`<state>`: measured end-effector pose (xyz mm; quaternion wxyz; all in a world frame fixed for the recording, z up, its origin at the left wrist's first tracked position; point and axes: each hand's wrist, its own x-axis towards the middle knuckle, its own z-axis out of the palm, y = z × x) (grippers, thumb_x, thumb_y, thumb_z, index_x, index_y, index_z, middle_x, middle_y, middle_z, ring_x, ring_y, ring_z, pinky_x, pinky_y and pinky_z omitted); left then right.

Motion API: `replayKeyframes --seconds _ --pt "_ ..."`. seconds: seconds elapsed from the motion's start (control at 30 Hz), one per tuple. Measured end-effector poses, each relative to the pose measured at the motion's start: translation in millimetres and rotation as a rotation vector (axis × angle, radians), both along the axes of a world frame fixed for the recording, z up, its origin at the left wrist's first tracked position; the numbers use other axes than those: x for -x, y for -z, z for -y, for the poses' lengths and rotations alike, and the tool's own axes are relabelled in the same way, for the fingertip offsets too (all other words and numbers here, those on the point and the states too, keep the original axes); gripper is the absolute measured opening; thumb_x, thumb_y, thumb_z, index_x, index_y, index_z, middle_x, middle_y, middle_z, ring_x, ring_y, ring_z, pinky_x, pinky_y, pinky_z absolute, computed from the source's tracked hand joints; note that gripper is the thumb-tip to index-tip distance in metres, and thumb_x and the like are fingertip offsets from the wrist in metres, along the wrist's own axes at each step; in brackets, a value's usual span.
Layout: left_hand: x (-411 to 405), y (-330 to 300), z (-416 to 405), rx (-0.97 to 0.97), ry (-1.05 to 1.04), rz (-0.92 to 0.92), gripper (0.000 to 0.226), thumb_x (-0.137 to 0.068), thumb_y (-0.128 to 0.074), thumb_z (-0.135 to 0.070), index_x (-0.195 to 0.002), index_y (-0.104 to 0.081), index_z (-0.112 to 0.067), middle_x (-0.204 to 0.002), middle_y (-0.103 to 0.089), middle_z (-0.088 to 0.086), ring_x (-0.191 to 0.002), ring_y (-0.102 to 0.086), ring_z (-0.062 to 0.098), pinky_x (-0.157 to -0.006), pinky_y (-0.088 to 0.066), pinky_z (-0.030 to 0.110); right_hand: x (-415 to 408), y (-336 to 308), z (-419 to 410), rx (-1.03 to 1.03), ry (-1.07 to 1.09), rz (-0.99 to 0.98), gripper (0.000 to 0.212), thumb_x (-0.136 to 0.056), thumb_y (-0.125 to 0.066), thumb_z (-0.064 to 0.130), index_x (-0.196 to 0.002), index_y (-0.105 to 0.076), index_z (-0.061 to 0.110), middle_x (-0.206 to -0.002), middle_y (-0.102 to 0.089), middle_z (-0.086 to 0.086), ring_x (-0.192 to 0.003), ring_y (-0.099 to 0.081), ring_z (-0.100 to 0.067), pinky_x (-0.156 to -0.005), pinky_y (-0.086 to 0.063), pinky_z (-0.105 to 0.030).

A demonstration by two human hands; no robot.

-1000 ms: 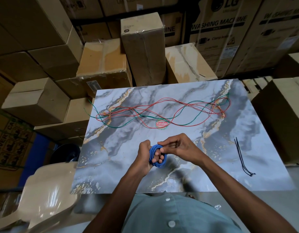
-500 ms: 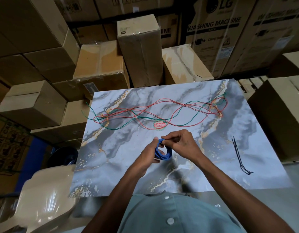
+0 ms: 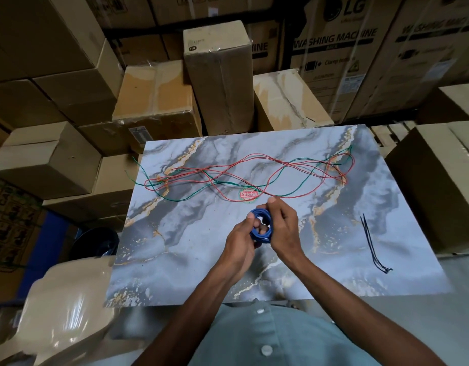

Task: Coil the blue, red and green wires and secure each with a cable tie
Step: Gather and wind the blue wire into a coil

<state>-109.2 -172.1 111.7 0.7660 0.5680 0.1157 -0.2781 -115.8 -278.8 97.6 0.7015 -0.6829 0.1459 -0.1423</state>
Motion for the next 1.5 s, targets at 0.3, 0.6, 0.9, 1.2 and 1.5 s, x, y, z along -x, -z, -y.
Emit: replayKeyframes --seconds 0.3,0.6,0.9,1.2,1.5 --pt "5 7 2 0.068 -0.052 -0.018 0.038 -0.105 -0.044 -0.037 -0.076 -0.051 -0.012 -0.083 -0.056 0.013 -0.084 -0.053 0.025 -0.083 -0.043 0.038 0 -3 -2 0.04 0.112 -0.017 0.05 -0.111 -0.045 0.025 -0.063 -0.056 0.017 -0.055 -0.055 0.008 -0.054 -0.05 -0.014 -0.057 -0.041 -0.03" --pt "2 16 -7 -0.469 0.206 0.395 0.042 -0.1 -0.033 -0.05 -0.082 -0.053 -0.018 -0.078 -0.057 -0.005 -0.074 -0.053 0.01 -0.077 -0.042 0.026 -2 0 4 0.162 -0.03 -0.407 0.077 -0.105 -0.016 0.065 -0.066 -0.061 0.018 -0.058 -0.064 0.002 -0.061 -0.06 -0.016 -0.066 -0.043 -0.031" --pt "8 10 4 -0.032 0.116 0.097 0.036 -0.107 -0.036 -0.031 -0.081 -0.051 -0.013 -0.07 -0.049 -0.001 -0.071 -0.045 0.015 -0.075 -0.041 0.025 -9 23 9 0.129 0.193 -0.331 0.064 -0.109 -0.029 0.051 -0.057 -0.043 0.016 -0.054 -0.05 -0.005 -0.051 -0.047 -0.021 -0.06 -0.036 -0.033" --pt "3 9 -4 0.142 0.02 -0.184 0.036 -0.105 -0.037 -0.041 -0.078 -0.047 -0.019 -0.06 -0.045 -0.007 -0.062 -0.042 0.012 -0.061 -0.03 0.03 -6 19 13 -0.012 -0.05 -0.294 0.071 -0.097 -0.028 0.077 -0.09 -0.076 0.024 -0.075 -0.072 -0.011 -0.074 -0.071 -0.03 -0.077 -0.056 -0.044" --pt "-2 1 -7 0.132 0.174 -0.209 0.035 -0.106 -0.034 -0.044 -0.083 -0.049 -0.021 -0.067 -0.049 -0.008 -0.064 -0.045 0.01 -0.062 -0.03 0.029 5 17 9 0.279 0.034 -0.124 0.065 -0.11 -0.027 0.046 -0.061 -0.063 0.024 -0.048 -0.053 0.01 -0.047 -0.049 -0.006 -0.053 -0.033 -0.018"
